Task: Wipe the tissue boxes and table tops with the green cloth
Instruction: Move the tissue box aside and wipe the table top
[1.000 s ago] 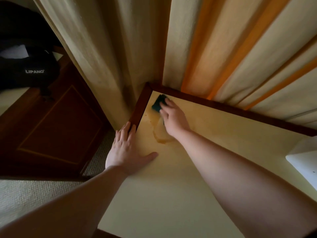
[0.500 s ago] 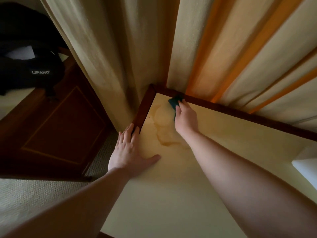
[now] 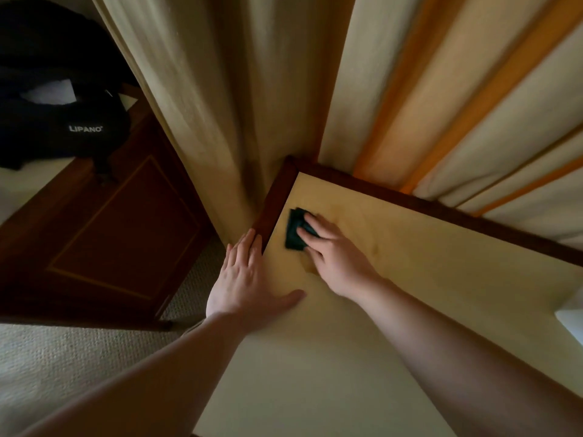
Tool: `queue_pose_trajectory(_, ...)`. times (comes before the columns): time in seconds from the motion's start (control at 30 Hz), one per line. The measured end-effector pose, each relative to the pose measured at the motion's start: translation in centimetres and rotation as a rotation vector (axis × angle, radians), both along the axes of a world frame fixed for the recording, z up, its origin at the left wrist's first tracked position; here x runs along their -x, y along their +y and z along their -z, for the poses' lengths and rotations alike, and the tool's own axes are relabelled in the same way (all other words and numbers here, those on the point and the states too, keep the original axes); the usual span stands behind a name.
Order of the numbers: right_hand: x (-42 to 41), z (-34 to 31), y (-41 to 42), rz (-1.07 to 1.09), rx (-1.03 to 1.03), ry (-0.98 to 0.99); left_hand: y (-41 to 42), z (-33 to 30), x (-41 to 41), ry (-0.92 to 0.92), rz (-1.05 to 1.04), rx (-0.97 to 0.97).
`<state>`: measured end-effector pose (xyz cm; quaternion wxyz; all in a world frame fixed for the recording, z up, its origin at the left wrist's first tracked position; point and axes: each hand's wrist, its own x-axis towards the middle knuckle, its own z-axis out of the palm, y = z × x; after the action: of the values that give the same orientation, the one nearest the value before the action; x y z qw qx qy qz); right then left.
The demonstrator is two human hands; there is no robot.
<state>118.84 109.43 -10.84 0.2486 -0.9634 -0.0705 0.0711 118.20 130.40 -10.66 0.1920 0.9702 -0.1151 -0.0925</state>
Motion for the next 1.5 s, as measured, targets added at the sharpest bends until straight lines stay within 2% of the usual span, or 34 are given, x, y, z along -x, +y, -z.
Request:
queue_pose_trajectory(0.17, 0.2, -0.6, -4.4, 0.391, 0.068, -0.030, 0.1, 0.2, -0.1, 0.009, 0.003, -0.014)
queue_pose_trajectory(0.27, -4.0, -1.6, -3.7, 0.486, 0.003, -0.005, 0.0, 0.5, -0.1, -0.001, -0.004, -0.016)
queue_pose_trajectory(0.33, -6.4, -2.0, -2.0, 0.453, -0.059, -0.006, -0.1, 0.5, -0.1, -0.006, -0.004, -0.022)
queue_pose_trajectory(0.43, -7.3, -2.1, 1.1, 0.257, -0.142, 0.018, -0.1, 0.4, -0.1, 0.000, -0.003, -0.017)
queue_pose_trajectory(0.57, -3.6, -0.7, 2.0, -0.002, -0.055, 0.031, -0.1, 0.0, 0.0, 0.008, 0.007, -0.011)
queue_pose_trajectory(0.67, -0.2, 0.1, -0.1, -0.006, 0.014, 0.052, -0.1, 0.1, 0.0, -0.002, 0.009, -0.020)
queue_pose_trajectory(0.8, 2.0, -0.6, -4.1, 0.267, 0.041, 0.028, 0.0, 0.1, -0.1, 0.003, 0.004, -0.024)
queue_pose_trajectory(0.9, 0.8, -1.7, -5.1, 0.573, -0.065, 0.003, -0.1, 0.0, -0.1, 0.013, 0.003, -0.024)
queue_pose_trajectory(0.97, -1.3, -2.5, -4.3, 0.698, -0.138, 0.002, -0.1, -0.1, 0.0, 0.017, -0.004, -0.025)
queue_pose_trajectory(1.03, -3.0, -3.1, -2.8, 0.653, -0.183, 0.013, -0.1, -0.1, 0.0, 0.009, -0.005, -0.032)
queue_pose_trajectory(1.17, -2.6, -2.9, 0.9, 0.259, -0.240, 0.102, -0.2, -0.2, 0.1, 0.017, 0.000, -0.039)
queue_pose_trajectory(1.33, 3.8, -0.6, 0.0, -0.071, -0.114, 0.005, -0.2, -0.2, 0.1, 0.009, 0.017, -0.055)
queue_pose_trajectory(1.4, 6.1, 0.3, -2.1, -0.094, -0.056, -0.018, -0.1, -0.3, 0.2, 0.010, 0.019, -0.052)
queue_pose_trajectory(1.5, 7.4, 0.3, -5.0, 0.112, -0.051, -0.008, -0.1, -0.4, 0.2, 0.020, 0.025, -0.050)
